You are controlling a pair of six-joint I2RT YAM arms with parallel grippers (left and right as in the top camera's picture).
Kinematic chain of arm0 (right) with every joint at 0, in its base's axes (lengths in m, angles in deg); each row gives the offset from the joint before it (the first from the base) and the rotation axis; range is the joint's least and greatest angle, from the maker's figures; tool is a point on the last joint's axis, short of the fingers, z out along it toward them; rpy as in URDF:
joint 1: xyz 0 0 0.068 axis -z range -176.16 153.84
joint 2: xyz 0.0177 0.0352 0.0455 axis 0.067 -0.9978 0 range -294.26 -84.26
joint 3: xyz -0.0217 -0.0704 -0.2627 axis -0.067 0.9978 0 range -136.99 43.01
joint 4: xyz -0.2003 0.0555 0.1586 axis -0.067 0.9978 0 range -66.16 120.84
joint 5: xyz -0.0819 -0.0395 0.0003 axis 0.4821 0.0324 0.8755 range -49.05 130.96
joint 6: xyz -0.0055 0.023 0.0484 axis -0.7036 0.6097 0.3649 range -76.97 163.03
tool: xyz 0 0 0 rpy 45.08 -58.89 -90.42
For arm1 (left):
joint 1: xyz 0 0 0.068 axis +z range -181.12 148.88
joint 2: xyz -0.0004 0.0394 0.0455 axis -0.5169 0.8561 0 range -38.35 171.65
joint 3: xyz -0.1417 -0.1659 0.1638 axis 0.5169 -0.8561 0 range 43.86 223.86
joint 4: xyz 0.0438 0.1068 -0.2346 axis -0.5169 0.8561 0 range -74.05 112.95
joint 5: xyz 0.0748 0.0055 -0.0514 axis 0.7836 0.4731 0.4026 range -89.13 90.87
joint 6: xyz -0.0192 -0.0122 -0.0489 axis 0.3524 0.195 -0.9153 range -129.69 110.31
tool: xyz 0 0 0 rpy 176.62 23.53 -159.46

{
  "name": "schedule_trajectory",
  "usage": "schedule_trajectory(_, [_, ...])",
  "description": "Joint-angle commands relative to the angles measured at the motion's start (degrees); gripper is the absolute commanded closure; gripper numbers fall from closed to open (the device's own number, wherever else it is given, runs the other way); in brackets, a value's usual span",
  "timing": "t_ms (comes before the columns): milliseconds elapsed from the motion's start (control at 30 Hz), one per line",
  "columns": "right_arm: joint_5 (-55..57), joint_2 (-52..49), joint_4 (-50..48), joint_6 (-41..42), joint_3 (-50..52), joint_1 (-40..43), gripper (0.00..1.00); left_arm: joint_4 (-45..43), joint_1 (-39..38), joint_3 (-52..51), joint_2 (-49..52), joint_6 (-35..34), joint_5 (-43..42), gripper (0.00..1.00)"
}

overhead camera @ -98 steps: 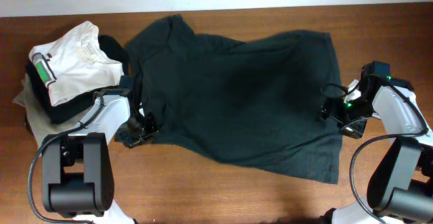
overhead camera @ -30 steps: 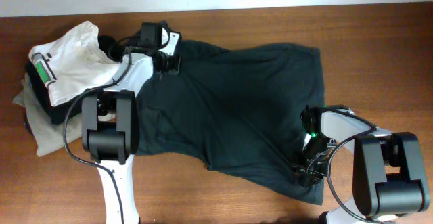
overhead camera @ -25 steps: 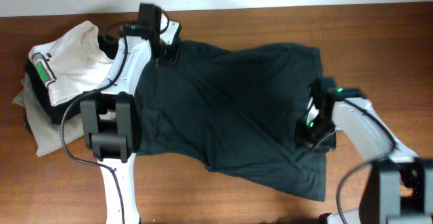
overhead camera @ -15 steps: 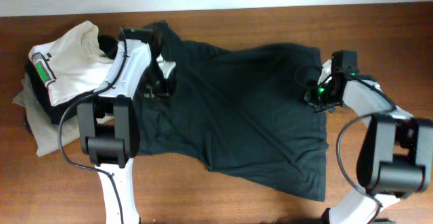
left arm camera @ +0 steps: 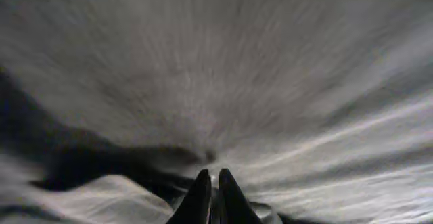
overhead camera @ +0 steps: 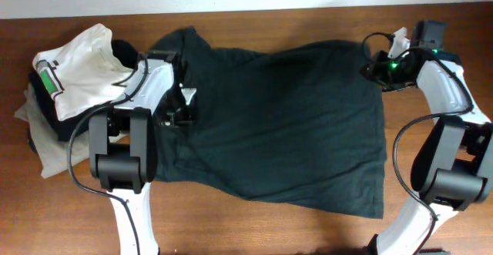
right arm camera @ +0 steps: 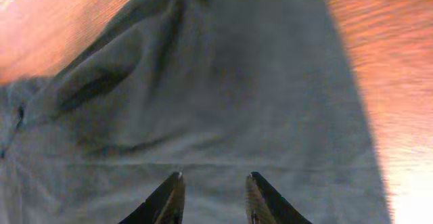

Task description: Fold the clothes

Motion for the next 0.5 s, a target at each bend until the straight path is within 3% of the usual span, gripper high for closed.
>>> schedule_trajectory(0, [4.2,-4.42,-3.04,2.51,-0.28,-5.16,0.66,-5.11,-0.55,9.73,0.44,-0.09,1.16,0.92])
schedule_trajectory(33, [4.2,-7.87,-5.55,4.11,-0.28,-6.67,0.67,-10.01,-0.94,9.64,0.52,-0.09,1.16,0.92])
schedule_trajectory(100, [6.45,-13.16,-9.51,7.1,-0.28,-7.67,0.81,-15.8,-2.08,9.2,0.72,1.01,1.16,0.92])
schedule_trajectory(200, [17.75,-14.56,-10.75,8.44,-0.94,-3.72,0.87,-14.29,-2.51,9.2,0.72,1.92,1.18,0.81])
schedule_trajectory(267, [9.94,-14.36,-10.4,8.04,-2.91,1.46,0.88,-11.63,-2.51,9.2,0.72,3.45,1.38,0.73])
schedule_trajectory(300, [4.17,-14.25,-10.25,5.53,-3.69,2.49,0.81,-11.26,-2.51,9.2,0.72,3.43,1.38,0.71])
schedule_trajectory(333, [-3.43,-13.29,-8.81,2.25,-5.35,3.43,0.65,-10.8,-2.51,9.38,0.7,3.43,1.38,0.71])
schedule_trajectory(367, [-6.03,-11.76,-6.99,0.17,-6.56,3.48,0.57,-9.92,-2.51,9.92,0.7,3.41,1.36,0.7])
schedule_trajectory(467, [-8.76,-0.48,2.49,-2.38,-9.35,3.43,0.49,1.51,-2.51,16.96,0.24,3.45,1.9,0.7])
